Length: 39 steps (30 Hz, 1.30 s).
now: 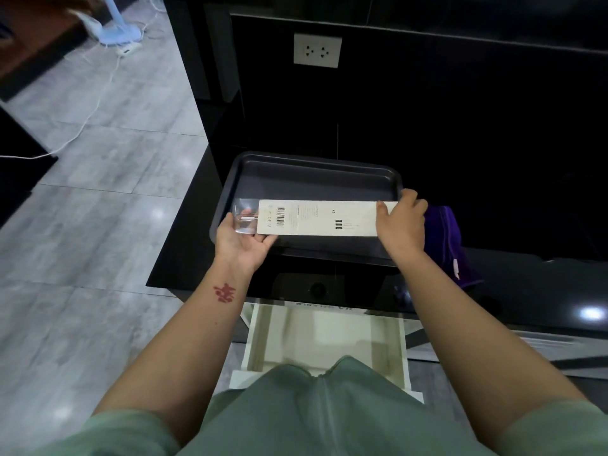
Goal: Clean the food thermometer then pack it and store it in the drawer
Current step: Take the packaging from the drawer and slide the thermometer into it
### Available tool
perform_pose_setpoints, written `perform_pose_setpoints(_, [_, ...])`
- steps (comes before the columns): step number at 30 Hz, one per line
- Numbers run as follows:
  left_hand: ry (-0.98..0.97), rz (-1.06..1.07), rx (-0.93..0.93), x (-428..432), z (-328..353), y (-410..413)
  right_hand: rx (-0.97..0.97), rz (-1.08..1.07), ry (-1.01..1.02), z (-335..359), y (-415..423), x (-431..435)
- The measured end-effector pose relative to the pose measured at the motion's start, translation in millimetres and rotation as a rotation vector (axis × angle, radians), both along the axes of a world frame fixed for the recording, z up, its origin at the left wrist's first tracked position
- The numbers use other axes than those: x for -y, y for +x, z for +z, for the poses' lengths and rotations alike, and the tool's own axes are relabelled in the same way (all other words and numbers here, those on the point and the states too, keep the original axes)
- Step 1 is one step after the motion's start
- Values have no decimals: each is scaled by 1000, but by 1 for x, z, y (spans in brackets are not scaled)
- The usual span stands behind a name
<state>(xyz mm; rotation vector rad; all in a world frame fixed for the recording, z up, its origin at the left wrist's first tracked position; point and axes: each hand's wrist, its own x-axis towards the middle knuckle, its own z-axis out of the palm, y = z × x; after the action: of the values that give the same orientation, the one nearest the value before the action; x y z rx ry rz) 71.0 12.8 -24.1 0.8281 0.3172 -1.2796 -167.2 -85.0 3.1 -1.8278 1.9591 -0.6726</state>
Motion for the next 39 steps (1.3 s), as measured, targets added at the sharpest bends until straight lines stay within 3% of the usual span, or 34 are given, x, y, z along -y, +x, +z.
perform_pose_setpoints(16, [-24, -181, 152, -2, -2, -12, 118, -19, 38, -2, 7, -1])
perform_pose_setpoints(23, [2, -197, 248, -2, 4, -19, 436, -184, 257, -3, 6, 7])
perform_pose_setpoints(28, [137, -181, 335, 3, 12, -20, 578, -241, 236, -3, 7, 8])
perform_pose_setpoints(32, [224, -222, 188, 7, 22, -21, 633, -253, 104, 1, 8, 6])
perform_pose_setpoints(39, [71, -108, -112, 10, 37, -14, 819, -61, -127, 12, 6, 0])
